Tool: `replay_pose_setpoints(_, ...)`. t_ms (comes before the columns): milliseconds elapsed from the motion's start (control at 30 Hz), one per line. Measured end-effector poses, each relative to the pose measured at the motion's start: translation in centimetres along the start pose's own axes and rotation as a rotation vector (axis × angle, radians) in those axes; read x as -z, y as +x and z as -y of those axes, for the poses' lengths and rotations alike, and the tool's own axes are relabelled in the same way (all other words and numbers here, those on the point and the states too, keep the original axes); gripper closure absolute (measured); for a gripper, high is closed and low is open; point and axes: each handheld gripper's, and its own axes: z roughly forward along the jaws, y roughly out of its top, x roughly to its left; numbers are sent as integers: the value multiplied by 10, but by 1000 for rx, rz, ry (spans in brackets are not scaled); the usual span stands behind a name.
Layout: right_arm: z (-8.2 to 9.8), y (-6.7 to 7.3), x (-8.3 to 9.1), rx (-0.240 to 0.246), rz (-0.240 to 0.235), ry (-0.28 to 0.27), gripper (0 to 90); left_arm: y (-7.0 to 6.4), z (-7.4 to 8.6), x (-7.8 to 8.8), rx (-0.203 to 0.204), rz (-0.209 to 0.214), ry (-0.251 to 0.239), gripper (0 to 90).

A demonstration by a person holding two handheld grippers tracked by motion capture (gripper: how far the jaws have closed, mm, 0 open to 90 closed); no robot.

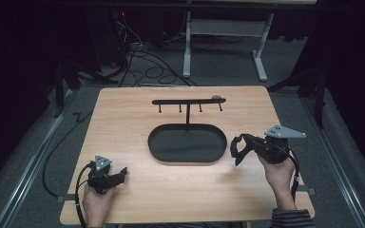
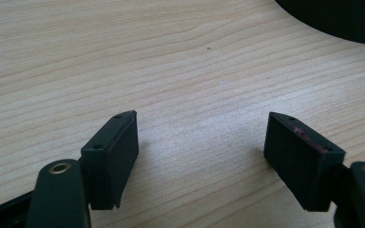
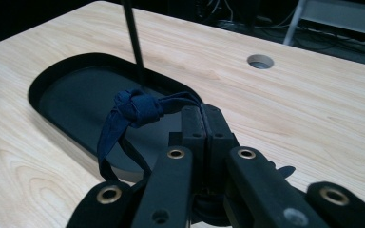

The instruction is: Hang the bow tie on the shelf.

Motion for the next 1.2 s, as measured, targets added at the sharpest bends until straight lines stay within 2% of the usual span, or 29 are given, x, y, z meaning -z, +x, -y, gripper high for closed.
replay_pose_setpoints(333,-10,10,-7,29,-25,1,900,0,0,0,0,0,0,276)
replay_pose_setpoints(633,-20,16,-11,36,-50,-11,900,0,0,0,0,1,0,275)
replay_pose_setpoints(1200,-33,21,-17,44,-57,-24,900,0,0,0,1,2,0,275)
